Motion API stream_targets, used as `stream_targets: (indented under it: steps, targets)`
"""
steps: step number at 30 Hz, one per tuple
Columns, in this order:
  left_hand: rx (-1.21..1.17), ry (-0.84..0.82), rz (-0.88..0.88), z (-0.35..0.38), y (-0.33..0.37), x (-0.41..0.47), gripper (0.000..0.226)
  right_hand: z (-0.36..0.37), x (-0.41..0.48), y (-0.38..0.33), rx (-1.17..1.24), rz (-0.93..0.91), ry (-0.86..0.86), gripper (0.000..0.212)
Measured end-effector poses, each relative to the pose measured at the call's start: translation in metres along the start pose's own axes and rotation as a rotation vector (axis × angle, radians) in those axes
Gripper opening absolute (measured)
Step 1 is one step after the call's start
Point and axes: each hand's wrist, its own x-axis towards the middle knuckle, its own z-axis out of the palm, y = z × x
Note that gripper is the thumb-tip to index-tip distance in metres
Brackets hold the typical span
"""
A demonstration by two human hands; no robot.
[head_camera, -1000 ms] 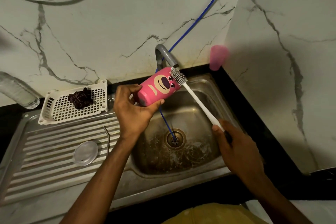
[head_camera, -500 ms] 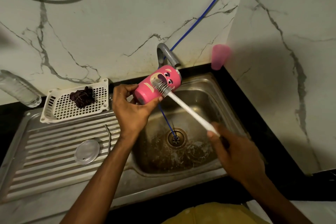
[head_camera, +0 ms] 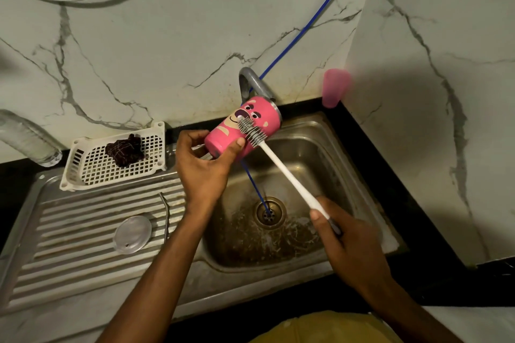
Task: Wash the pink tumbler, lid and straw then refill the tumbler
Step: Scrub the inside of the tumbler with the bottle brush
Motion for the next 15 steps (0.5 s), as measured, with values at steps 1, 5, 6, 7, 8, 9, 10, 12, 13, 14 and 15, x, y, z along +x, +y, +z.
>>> stream_targets:
  steps: [1,5,6,7,8,9,10,12,13,14,15]
  targets:
    - [-0.011,-0.016,-0.016,0.000,0.001,-0.001,0.053,0.002,-0.001,-0.001,0.002,-0.007,-0.010,0.035]
    - [-0.047,-0.084,-0.106,-0.001,-0.005,-0.007,0.044,0.003,0.002,-0.001,0.009,-0.042,-0.067,0.038]
    - [-0.064,-0.101,-0.130,-0.001,-0.006,-0.008,0.041,0.001,0.003,-0.002,-0.007,-0.048,-0.067,0.038]
    - [-0.093,-0.110,-0.158,-0.001,-0.005,-0.010,0.039,-0.001,0.004,-0.002,-0.036,-0.052,-0.052,0.038]
    - [-0.127,-0.108,-0.190,0.000,-0.004,-0.011,0.039,-0.004,0.007,-0.001,-0.070,-0.049,-0.028,0.038]
    - [-0.161,-0.101,-0.221,0.001,-0.002,-0.011,0.039,-0.008,0.010,0.000,-0.100,-0.041,-0.005,0.039]
    - [-0.181,-0.098,-0.243,0.002,-0.002,-0.011,0.041,-0.010,0.013,0.002,-0.126,-0.032,0.009,0.040]
    - [-0.177,-0.102,-0.267,0.004,-0.004,-0.010,0.045,-0.013,0.018,0.005,-0.163,-0.005,0.012,0.042]
    - [-0.170,-0.106,-0.280,0.004,-0.006,-0.009,0.047,-0.013,0.020,0.006,-0.165,0.012,0.012,0.043]
    - [-0.171,-0.106,-0.297,0.005,-0.007,-0.008,0.049,-0.013,0.021,0.007,-0.162,0.028,0.021,0.043]
    - [-0.182,-0.105,-0.314,0.005,-0.007,-0.008,0.053,-0.014,0.022,0.008,-0.154,0.043,0.037,0.041]
